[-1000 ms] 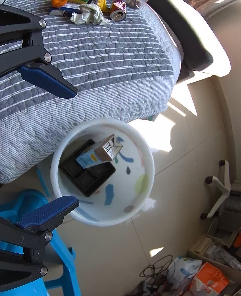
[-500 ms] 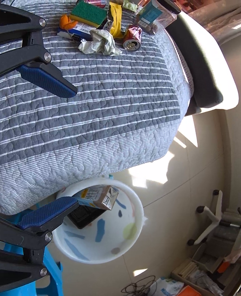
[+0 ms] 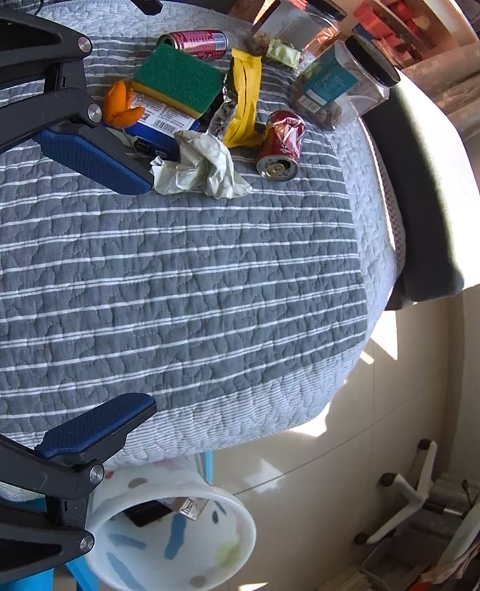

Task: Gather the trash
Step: 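Move both tools back toward the trash on the table, then grasp the red can with the left tool while the right tool grasps the green sponge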

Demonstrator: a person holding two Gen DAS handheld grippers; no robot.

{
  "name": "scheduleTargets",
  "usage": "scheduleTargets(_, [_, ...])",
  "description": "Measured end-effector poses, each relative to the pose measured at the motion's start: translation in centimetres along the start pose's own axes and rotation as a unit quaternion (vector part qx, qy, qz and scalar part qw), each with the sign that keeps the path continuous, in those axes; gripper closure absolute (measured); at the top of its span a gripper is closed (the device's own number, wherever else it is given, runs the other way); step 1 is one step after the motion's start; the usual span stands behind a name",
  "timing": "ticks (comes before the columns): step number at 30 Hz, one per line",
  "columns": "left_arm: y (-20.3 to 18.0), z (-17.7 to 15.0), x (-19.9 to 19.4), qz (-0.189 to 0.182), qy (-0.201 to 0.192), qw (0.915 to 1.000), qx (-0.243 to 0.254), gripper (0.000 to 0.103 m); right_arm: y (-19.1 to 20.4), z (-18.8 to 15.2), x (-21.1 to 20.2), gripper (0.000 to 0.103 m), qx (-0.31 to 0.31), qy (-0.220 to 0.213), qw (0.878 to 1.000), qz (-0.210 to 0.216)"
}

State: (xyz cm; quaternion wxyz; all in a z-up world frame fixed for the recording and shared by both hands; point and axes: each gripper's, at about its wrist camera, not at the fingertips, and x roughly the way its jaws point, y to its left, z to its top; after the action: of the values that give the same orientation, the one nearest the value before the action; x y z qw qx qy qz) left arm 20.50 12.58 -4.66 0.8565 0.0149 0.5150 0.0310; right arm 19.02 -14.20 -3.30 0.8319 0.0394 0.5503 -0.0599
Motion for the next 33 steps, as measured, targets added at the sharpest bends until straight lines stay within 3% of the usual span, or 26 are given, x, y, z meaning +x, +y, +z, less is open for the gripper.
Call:
scheduleTargets(8, [2.7, 2.2, 5.0, -0.041, 0.054, 0.9950, -0.074, 0.002, 2.8, 0.5, 2.0, 0.012, -0.015, 0.013, 1.000, 0.004])
scheduleTargets(14, [4.0, 2.9, 8.4, -0.068, 0.084, 0.9843, -0.139, 0.017, 4.4, 0.7, 3.3, 0.012, -0.022, 0.016, 1.000, 0.009])
scheduleTargets(17, [3.8, 3.1, 9.4, -0.067, 0.091, 0.9831, -0.144, 0.024, 5.4, 0.8, 3.8, 0.012, -0.020, 0.019, 0.999, 0.018])
scheduleTargets(21, [3.5, 3.0, 10.2, -0.080, 0.101, 0.9811, -0.145, 0.043, 7.4, 0.9, 4.0, 0.012, -0.026, 0.018, 0.999, 0.034])
scheduleTargets(33, [6.5, 1.2, 6.1, -0.091, 0.063, 0.9865, -0.121, 0.047, 15.0, 0.2, 5.4, 0.013, -0.067, 0.022, 0.992, 0.103])
